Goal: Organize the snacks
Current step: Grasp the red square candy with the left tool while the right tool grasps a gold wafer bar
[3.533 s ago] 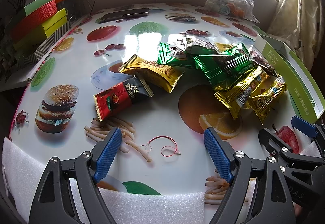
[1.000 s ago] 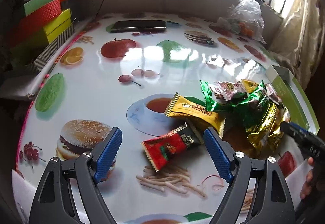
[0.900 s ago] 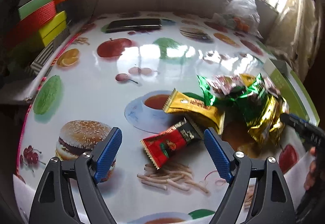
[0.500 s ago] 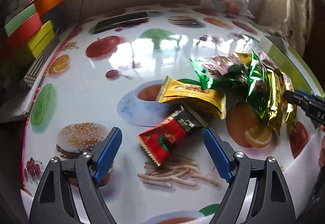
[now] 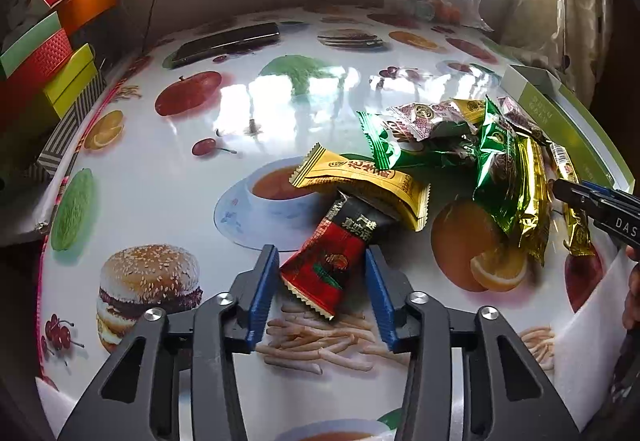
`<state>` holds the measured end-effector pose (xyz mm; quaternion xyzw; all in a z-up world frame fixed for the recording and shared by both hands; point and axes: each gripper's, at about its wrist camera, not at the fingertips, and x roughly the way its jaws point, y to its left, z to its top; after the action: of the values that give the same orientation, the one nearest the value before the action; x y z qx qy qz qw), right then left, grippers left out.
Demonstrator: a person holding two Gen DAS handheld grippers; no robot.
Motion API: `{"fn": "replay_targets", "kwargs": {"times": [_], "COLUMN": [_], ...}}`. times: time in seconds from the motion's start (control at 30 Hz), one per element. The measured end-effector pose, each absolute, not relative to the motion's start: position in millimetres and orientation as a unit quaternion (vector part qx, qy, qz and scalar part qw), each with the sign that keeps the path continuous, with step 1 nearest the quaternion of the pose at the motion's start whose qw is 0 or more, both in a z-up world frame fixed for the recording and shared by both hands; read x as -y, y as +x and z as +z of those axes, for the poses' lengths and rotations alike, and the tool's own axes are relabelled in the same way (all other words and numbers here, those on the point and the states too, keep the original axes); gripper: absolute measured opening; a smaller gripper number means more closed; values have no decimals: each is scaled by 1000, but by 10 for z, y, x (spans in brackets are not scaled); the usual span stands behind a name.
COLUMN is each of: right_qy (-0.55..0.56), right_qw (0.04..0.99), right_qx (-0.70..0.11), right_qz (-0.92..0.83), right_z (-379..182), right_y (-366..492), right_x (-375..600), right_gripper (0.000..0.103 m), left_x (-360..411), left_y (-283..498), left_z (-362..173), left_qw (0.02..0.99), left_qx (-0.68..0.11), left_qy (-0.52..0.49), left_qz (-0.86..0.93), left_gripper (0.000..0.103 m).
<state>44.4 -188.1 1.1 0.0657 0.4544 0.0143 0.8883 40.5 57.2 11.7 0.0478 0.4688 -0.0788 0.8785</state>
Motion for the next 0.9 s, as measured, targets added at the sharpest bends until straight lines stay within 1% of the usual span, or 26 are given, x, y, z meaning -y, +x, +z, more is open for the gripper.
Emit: {"fn": "replay_targets", "kwargs": {"times": [0.07,0.13,0.17,0.2,0.33,0.37,0.4,0.43,0.6,0.7,0.8,0.87,0.9], "right_qy": [66,68,69,71,73,72,71,71,69,72,71,71,71], "right_qw": [888,888,888,889,889,889,890,890,891,890,889,888,888], "right_qx": [-454,-454,-454,-453,-452,-451,-450,-450,-449,-450,-451,-453,-454], "right_qz": [14,13,12,12,16,17,20,21,22,21,23,25,25], "right_z": [13,16,18,21,40,45,50,53,58,54,55,48,45], "right_y": [440,433,430,427,414,406,397,387,339,328,329,332,340], "right_x": [1892,1901,1907,1917,1921,1923,1918,1911,1902,1922,1915,1910,1905], "right_gripper": [33,31,30,29,24,22,22,22,21,21,21,21,22], "left_x": [-568,-569,-567,-566,-563,-561,-555,-553,-520,-576,-568,-563,-563], "left_y": [398,395,392,387,367,358,350,344,325,351,390,429,442], "left_z": [135,158,165,172,204,221,233,239,235,272,284,245,228], "left_qw": [880,881,881,881,883,885,886,886,886,888,887,879,876], "left_qx": [-465,-463,-463,-463,-460,-457,-455,-454,-452,-450,-449,-462,-466], "left_qy": [46,47,46,46,43,41,40,39,64,44,50,50,50], "left_qz": [-82,-82,-83,-85,-82,-84,-85,-85,-79,-88,-93,-105,-112], "left_gripper": [30,28,20,17,17,15,12,7,7,7,18,32,35]}}
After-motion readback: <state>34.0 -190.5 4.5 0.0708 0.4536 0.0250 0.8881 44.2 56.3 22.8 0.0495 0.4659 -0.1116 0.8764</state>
